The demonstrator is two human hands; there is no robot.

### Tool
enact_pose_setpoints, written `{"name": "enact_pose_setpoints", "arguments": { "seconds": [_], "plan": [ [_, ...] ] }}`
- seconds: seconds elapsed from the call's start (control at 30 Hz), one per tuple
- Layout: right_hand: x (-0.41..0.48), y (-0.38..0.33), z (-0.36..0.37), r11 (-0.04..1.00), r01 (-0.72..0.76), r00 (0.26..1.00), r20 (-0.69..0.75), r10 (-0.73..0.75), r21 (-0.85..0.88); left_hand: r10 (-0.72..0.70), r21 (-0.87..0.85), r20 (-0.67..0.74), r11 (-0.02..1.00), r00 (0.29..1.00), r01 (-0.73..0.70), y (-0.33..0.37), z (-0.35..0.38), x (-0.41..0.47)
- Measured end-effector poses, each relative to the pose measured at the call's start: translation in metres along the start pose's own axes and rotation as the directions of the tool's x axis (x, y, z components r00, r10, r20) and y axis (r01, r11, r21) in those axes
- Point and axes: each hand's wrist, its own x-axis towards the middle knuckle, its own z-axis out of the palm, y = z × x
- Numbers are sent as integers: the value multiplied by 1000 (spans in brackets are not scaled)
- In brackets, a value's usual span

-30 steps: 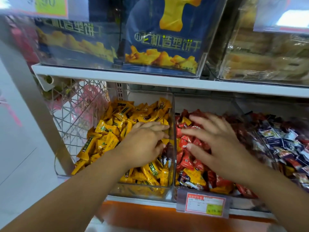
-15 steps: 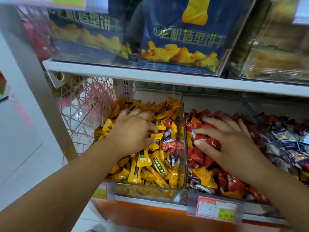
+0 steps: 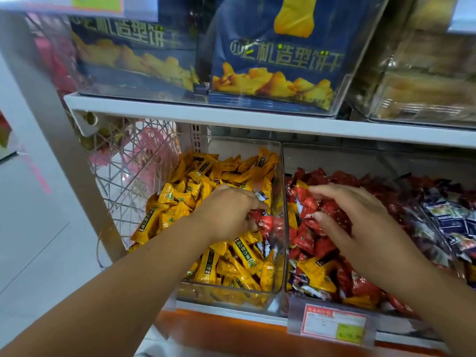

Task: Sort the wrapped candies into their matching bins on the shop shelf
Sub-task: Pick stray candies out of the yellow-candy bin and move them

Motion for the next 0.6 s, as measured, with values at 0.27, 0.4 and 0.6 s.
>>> {"name": "enact_pose_setpoints", "arguments": {
  "seconds": [0.27,0.4,0.6],
  "plan": [
    [-2,-4,3,999,25,999,28,-26,35,-16,2,-23,1000,1000,16,4,5,8],
    [0,-3,6,1000,29,999,27,-29,12,-42,-90,-73,995,996,35,6,8,8],
    [1,-2,4,998,13,1000,-5,-13,68,-215,-618,-140,781,966,84,2,-18,-6]
  ]
}}
